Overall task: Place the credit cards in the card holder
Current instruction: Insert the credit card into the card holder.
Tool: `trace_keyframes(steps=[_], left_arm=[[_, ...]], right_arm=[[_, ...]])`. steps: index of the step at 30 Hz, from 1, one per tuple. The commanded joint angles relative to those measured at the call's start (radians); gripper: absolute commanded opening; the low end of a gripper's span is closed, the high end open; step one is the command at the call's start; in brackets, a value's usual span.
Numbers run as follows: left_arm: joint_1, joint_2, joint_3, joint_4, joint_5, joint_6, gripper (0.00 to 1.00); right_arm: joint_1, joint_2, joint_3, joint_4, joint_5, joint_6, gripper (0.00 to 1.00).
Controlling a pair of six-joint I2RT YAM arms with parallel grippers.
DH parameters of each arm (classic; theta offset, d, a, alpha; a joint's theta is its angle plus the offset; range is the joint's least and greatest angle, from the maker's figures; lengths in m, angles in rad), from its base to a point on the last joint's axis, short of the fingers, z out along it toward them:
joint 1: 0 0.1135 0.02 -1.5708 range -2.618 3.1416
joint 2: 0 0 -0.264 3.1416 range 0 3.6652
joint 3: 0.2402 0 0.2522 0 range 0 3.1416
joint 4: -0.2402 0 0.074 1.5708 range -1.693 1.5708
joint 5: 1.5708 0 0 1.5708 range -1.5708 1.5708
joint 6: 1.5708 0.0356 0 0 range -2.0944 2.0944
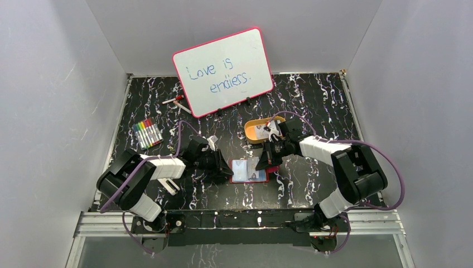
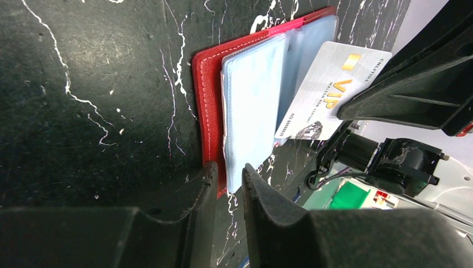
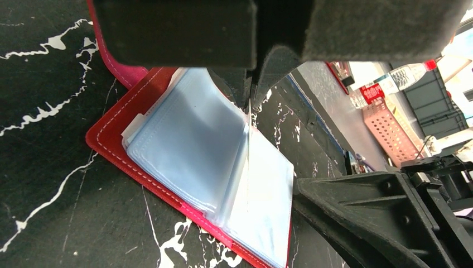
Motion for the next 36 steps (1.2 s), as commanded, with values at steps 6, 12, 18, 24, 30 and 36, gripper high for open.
trace_keyframes(steps=[6,12,18,24,30,36], left_arm=[[-0.004,0.024,0.033,-0.032,-0.032,0.017,0.19],[-0.004,0.037,0.031,-0.024,-0.027,0.014,0.18],[-0.004,0.033,0.025,-0.026,-0.030,0.015,0.17],[-0.004,0.032,0.014,-0.010,-0.029,0.007,0.17],[-0.005,0.028,0.014,-0.015,-0.030,0.012,0.15],[-0.007,0.023,0.011,-0.017,-0.035,0.014,0.13]], right_arm=[[-0.016,0.027,-0.014,0.064,-0.059,0.010,0.00],[-0.019,0.044,-0.017,0.074,-0.067,0.020,0.00],[-0.023,0.070,-0.025,0.074,-0.088,0.031,0.00],[-0.022,0.091,-0.055,0.141,-0.121,0.089,0.00],[-0.029,0.081,-0.086,0.202,-0.101,0.164,0.00],[-0.044,0.045,-0.140,0.270,-0.085,0.240,0.00]])
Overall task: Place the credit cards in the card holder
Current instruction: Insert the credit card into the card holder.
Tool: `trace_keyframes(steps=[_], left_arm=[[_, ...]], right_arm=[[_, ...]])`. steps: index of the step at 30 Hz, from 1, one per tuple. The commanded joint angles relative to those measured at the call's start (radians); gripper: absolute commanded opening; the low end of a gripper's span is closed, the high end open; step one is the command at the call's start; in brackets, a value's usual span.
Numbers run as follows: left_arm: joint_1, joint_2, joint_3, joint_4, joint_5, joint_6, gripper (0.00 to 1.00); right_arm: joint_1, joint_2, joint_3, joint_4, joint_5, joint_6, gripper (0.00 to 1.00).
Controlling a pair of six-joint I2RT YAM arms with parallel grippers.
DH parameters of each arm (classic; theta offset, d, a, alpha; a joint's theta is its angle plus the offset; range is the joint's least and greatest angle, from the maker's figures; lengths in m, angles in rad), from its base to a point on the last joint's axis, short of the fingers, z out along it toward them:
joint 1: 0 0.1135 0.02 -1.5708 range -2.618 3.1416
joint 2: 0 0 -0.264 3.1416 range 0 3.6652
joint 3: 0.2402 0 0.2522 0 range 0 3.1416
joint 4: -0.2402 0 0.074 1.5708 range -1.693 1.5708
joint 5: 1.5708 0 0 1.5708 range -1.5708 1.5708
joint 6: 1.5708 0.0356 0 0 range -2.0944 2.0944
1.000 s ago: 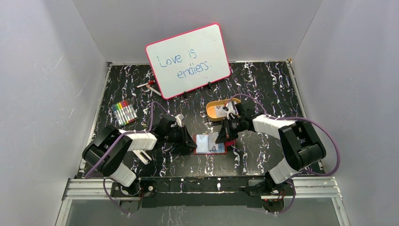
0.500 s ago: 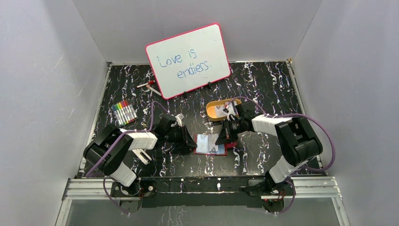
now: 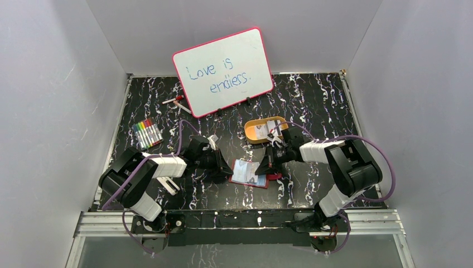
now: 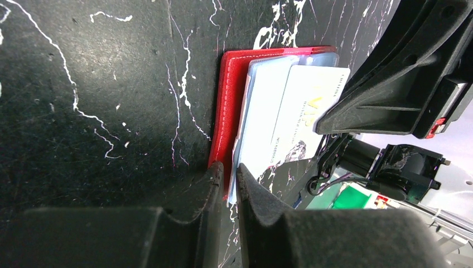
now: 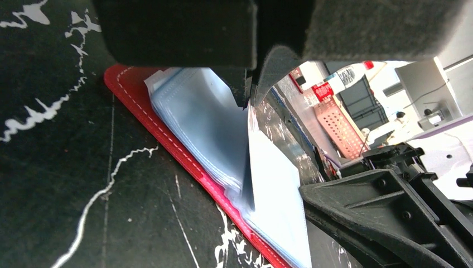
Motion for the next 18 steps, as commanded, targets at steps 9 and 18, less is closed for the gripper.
trace_keyframes(steps=[9,18], left_arm=[[-0.012,0.003,-0.003,-0.017,-0.017,0.013,0.11],[-0.015,0.003,-0.004,-0.012,-0.016,0.011,0.11]], right_arm=[[-0.011,-0.024,-0.066,0.124,0.000,0.098,0.00],[-0.012,0.005,-0.069,0.158,-0.006,0.115,0.00]])
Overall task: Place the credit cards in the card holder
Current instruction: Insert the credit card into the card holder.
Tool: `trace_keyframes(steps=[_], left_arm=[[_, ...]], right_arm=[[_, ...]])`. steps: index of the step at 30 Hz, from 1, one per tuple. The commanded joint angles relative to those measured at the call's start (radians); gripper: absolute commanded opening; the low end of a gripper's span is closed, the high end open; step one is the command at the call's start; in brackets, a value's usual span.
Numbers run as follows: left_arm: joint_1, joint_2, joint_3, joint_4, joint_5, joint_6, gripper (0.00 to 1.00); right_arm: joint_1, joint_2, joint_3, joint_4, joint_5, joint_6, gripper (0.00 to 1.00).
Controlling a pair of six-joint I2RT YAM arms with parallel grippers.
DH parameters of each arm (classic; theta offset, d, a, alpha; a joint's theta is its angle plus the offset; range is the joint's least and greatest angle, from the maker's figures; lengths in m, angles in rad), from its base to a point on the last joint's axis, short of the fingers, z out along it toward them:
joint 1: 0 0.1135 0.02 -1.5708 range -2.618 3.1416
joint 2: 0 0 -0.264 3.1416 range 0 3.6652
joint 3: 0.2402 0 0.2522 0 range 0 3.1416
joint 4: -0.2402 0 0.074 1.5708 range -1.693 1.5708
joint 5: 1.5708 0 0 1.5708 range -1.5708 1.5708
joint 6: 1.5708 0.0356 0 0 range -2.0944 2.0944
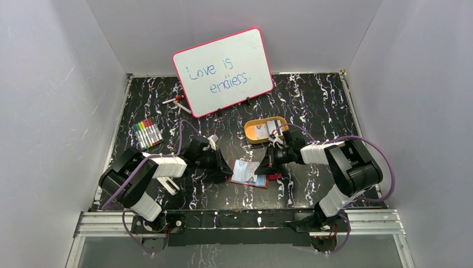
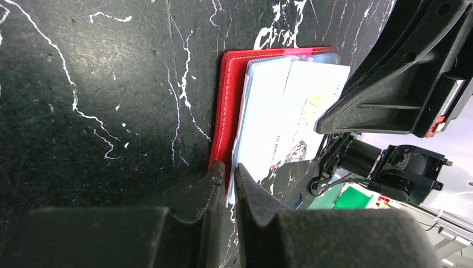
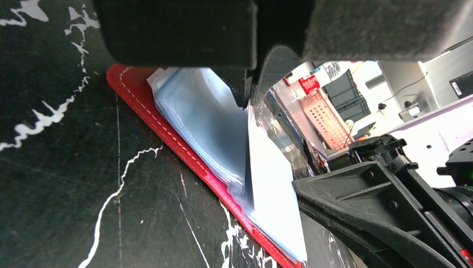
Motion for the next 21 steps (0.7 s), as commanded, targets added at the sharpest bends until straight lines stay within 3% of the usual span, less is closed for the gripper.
trace_keyframes(steps=[1,21], left_arm=[[-0.010,0.004,-0.003,-0.013,-0.010,0.010,0.11],[-0.014,0.000,0.001,-0.034,-0.033,0.008,0.07]], right_arm=[[-0.001,0.014,-0.012,0.057,0.002,0.012,0.00],[-0.012,-0.011,-0.043,-0.042,0.028,-0.070,0.00]])
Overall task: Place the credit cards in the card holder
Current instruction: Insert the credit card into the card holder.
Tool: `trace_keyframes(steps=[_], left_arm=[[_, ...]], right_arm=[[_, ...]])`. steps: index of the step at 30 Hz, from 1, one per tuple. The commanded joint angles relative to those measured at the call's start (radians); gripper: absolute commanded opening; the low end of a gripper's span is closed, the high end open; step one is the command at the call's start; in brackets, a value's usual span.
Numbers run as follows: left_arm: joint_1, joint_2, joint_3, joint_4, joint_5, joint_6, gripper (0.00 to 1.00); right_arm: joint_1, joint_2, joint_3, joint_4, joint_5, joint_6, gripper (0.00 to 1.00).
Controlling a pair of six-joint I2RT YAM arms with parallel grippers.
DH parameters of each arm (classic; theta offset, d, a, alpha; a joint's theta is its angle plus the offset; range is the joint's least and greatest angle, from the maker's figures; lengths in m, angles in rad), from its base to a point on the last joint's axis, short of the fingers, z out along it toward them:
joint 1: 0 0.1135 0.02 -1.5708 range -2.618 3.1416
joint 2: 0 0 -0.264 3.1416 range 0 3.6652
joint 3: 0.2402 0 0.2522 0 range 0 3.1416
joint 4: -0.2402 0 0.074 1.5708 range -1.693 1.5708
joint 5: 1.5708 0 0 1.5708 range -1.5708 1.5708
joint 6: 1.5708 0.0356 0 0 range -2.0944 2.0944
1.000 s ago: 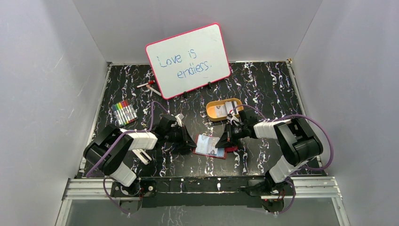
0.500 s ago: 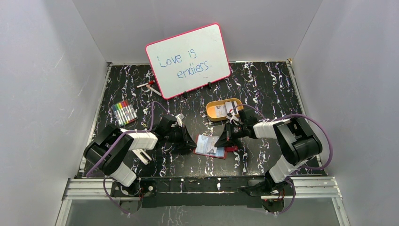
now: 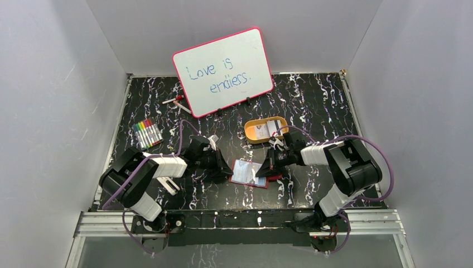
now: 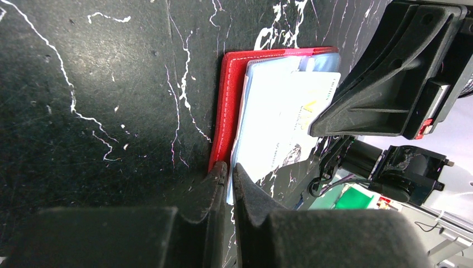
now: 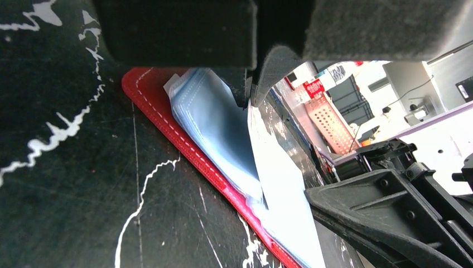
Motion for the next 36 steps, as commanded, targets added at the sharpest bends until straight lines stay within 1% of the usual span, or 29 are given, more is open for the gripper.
trace_keyframes(steps=[1,16,36], left_arm=[[-0.009,-0.005,0.001,-0.038,-0.027,0.009,0.07],[-0.009,0.003,-0.002,-0.024,-0.012,0.011,0.07],[-0.012,0.009,0.007,-0.024,-0.007,0.016,0.07]], right_arm=[[-0.012,-0.027,-0.026,-0.046,0.030,-0.040,0.00],[-0.011,0.041,0.024,0.013,0.014,-0.007,0.00],[0.001,0.056,0.041,0.084,0.032,0.052,0.00]])
